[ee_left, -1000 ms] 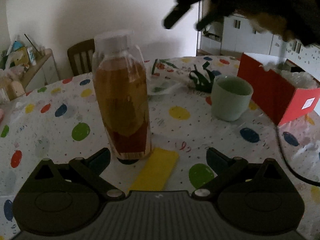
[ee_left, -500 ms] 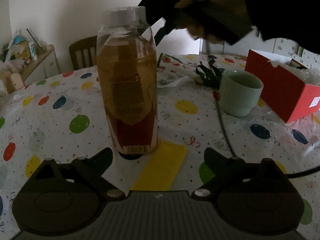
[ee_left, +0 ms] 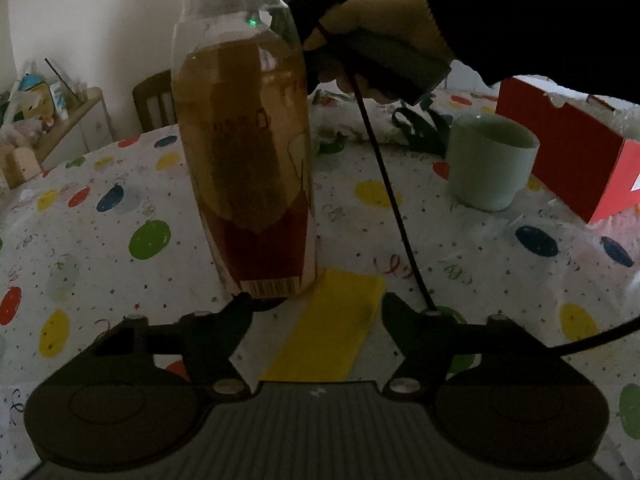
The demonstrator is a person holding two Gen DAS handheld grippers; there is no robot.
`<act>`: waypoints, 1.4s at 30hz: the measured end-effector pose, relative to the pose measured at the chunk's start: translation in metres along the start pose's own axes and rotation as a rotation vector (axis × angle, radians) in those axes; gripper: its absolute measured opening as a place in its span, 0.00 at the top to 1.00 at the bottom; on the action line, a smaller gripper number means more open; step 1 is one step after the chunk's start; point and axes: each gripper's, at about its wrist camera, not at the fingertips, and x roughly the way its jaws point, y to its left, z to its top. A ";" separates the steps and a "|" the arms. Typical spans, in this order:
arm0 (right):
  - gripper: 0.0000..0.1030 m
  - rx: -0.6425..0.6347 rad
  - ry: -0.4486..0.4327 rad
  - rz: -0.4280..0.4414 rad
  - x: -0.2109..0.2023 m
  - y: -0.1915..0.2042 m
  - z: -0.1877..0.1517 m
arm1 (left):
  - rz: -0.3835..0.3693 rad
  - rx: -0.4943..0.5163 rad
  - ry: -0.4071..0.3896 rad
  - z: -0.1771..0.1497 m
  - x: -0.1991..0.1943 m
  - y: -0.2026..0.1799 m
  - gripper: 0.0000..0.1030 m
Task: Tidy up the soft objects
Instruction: 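Grasp the clear plastic bag with the right tool while the left tool approaches the yellow sponge, then carry the plastic bag toward the box with the right tool while the left tool closes on the yellow sponge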
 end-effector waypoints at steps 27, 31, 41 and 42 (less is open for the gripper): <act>0.77 0.098 -0.108 0.056 -0.065 -0.020 -0.019 | -0.032 -0.061 0.005 0.000 -0.001 -0.002 0.63; 0.77 0.117 -0.121 0.063 -0.093 -0.025 -0.027 | -0.028 -0.087 0.014 0.006 -0.006 -0.003 0.63; 0.77 0.158 -0.165 0.082 -0.173 -0.047 -0.067 | 0.001 -0.109 0.015 0.018 -0.025 -0.009 0.69; 0.77 0.162 -0.170 0.085 -0.183 -0.049 -0.073 | 0.005 -0.115 0.017 0.018 -0.026 -0.010 0.97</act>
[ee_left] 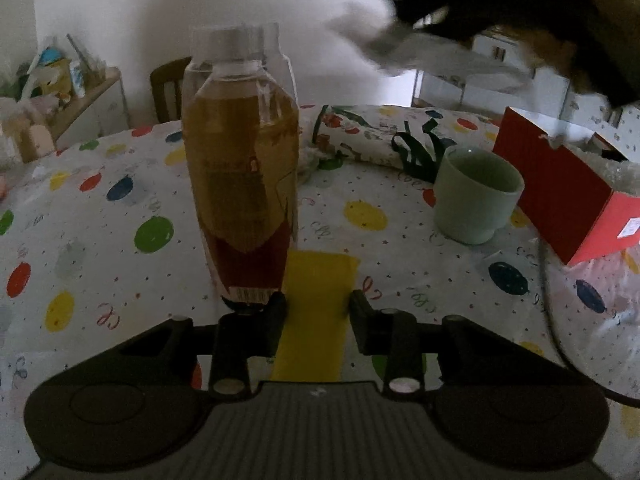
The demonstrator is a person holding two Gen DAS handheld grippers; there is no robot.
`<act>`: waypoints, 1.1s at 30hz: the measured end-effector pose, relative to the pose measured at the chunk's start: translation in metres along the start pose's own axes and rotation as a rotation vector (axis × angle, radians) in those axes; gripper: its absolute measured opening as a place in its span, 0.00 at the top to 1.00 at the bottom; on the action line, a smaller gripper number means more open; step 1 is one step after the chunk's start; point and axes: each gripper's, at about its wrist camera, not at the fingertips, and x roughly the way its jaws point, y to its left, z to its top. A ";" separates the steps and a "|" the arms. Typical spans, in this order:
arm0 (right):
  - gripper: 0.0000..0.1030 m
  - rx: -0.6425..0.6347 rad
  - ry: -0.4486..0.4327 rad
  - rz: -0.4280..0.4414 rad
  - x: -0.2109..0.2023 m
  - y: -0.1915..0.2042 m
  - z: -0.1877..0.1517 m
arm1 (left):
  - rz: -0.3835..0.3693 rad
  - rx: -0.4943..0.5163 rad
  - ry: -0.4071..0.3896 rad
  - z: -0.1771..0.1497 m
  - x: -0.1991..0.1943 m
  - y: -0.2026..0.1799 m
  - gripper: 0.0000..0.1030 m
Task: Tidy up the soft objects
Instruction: 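Carry the plastic bag toward the box with the right tool while the left tool closes on the yellow sponge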
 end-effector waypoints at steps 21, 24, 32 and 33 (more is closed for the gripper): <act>0.77 0.115 -0.049 -0.057 -0.168 -0.074 -0.097 | -0.019 -0.040 0.126 -0.006 0.001 0.006 0.95; 0.76 0.158 -0.050 -0.066 -0.177 -0.079 -0.111 | -0.021 -0.020 0.144 -0.010 0.008 0.007 0.88; 0.76 0.235 -0.046 -0.096 -0.193 -0.084 -0.138 | -0.075 0.019 0.102 -0.008 0.005 0.004 0.25; 0.76 0.240 -0.049 -0.101 -0.196 -0.084 -0.139 | -0.078 0.027 0.108 -0.007 0.007 0.004 0.25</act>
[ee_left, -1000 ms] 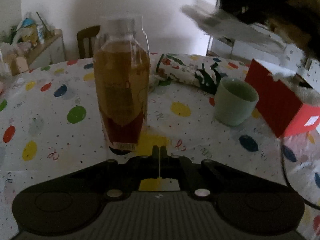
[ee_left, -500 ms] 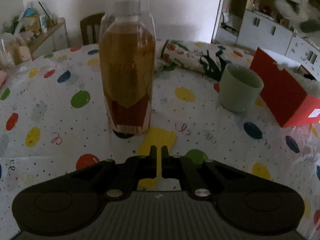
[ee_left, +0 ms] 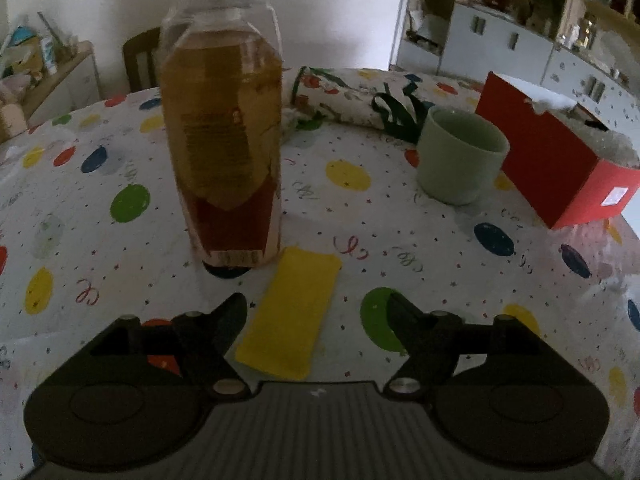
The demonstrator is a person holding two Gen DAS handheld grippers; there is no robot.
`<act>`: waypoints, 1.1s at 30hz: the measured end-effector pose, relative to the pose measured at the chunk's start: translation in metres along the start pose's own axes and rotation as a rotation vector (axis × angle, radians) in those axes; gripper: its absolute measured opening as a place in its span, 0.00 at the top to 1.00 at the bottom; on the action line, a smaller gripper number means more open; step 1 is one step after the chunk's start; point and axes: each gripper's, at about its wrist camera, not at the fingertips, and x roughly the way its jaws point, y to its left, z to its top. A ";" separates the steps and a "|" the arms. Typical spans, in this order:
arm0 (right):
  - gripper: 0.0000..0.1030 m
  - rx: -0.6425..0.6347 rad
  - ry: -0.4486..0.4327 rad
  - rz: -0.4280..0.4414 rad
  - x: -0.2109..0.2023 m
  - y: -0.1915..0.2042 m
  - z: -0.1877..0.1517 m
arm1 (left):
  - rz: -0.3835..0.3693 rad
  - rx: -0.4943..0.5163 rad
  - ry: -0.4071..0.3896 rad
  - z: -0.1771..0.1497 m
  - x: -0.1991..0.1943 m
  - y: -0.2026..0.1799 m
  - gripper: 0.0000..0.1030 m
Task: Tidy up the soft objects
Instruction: 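Carry the plastic bag toward the box with the right tool while the left tool closes on the yellow sponge, then hold the plastic bag over the box with the right tool while the left tool grips the yellow sponge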
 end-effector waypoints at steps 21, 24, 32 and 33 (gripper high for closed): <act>0.76 0.087 -0.036 -0.016 -0.012 -0.018 -0.019 | 0.086 0.097 0.054 0.000 0.028 -0.002 0.61; 0.76 0.086 -0.031 -0.018 -0.012 -0.025 -0.019 | 0.105 0.061 0.052 -0.001 0.028 -0.004 0.61; 0.76 0.090 -0.026 -0.006 -0.016 -0.055 -0.016 | 0.125 -0.056 0.038 0.003 0.009 -0.018 0.65; 0.76 0.087 -0.026 -0.003 -0.017 -0.059 -0.015 | 0.124 -0.078 0.032 0.005 0.005 -0.021 0.67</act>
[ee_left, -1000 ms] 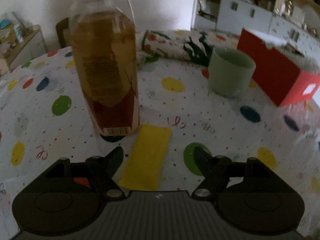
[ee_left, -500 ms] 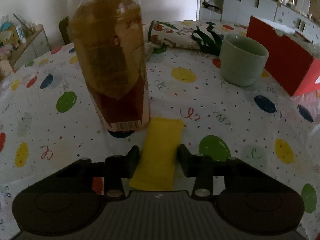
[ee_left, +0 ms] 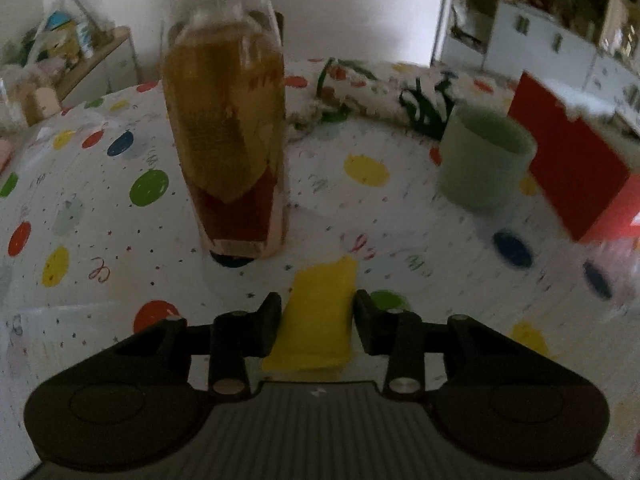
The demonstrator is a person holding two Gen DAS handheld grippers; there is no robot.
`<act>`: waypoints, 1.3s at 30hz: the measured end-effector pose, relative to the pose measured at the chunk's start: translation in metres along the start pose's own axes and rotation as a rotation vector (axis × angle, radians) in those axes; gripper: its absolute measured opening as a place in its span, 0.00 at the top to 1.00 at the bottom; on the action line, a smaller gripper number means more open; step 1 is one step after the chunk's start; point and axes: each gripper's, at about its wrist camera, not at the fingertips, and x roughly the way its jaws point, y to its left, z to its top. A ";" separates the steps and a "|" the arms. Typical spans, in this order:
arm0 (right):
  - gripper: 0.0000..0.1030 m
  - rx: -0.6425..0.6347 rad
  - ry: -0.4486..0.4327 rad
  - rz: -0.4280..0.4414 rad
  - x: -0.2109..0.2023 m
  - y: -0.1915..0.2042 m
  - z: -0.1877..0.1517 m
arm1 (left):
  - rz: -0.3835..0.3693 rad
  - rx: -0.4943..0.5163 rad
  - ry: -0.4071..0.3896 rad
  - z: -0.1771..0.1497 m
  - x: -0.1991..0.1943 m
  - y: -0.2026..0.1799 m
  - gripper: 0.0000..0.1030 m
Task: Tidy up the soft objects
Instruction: 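Hold the plastic bag over the box with the right tool while the left tool grips the yellow sponge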
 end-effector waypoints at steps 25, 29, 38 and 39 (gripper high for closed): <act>0.76 0.006 0.003 0.044 -0.003 -0.063 0.010 | 0.072 -0.070 0.052 -0.008 -0.011 -0.025 0.43; 0.76 0.017 0.002 0.036 -0.004 -0.061 0.008 | 0.058 -0.057 0.023 -0.010 -0.005 -0.026 0.26; 0.76 0.017 -0.009 0.000 -0.007 -0.059 0.012 | 0.083 -0.036 0.068 -0.017 0.019 -0.029 0.42; 0.76 0.017 -0.011 -0.005 -0.008 -0.060 0.013 | 0.083 -0.034 0.064 -0.017 0.019 -0.030 0.50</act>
